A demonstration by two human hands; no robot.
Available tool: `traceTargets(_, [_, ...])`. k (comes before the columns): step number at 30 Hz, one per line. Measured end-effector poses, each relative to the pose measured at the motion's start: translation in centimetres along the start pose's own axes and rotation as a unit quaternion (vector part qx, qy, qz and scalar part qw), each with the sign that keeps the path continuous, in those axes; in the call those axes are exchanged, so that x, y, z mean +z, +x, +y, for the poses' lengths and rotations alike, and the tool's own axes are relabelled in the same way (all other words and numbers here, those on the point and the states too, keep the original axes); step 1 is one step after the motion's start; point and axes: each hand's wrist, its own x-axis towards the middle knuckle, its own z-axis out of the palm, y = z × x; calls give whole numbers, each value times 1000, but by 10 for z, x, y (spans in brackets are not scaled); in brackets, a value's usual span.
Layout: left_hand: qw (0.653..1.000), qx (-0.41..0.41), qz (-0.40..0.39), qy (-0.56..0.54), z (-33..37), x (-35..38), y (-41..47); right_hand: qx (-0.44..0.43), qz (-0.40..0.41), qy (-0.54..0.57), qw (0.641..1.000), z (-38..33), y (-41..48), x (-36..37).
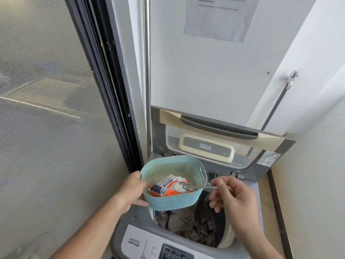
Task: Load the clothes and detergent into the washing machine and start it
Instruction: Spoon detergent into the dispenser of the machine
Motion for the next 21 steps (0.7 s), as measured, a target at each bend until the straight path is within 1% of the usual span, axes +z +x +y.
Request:
traceTargets(3, [1000,12,-3,2,5,6,-2,-32,6,-67,997,1,-3,5])
traceTargets(7, [1000,27,-9,4,10,13,-7,-44,20,-91,995,3,-8,9])
traceTargets(11, [999,36,-20,16,15,17,-13,-72,30,-148,986,9,-8,12])
traceTargets(14, [999,36,-21,17,15,19,-16,-118,23,-220,968,15,-6,14])
traceTargets(18, [999,42,-12,32,17,21,-21,-178,-1,-307,935,22,-1,20])
traceTargets(21, [998,41,-3,44,16,19,-22,-176,-9,-326,929,25,3,25])
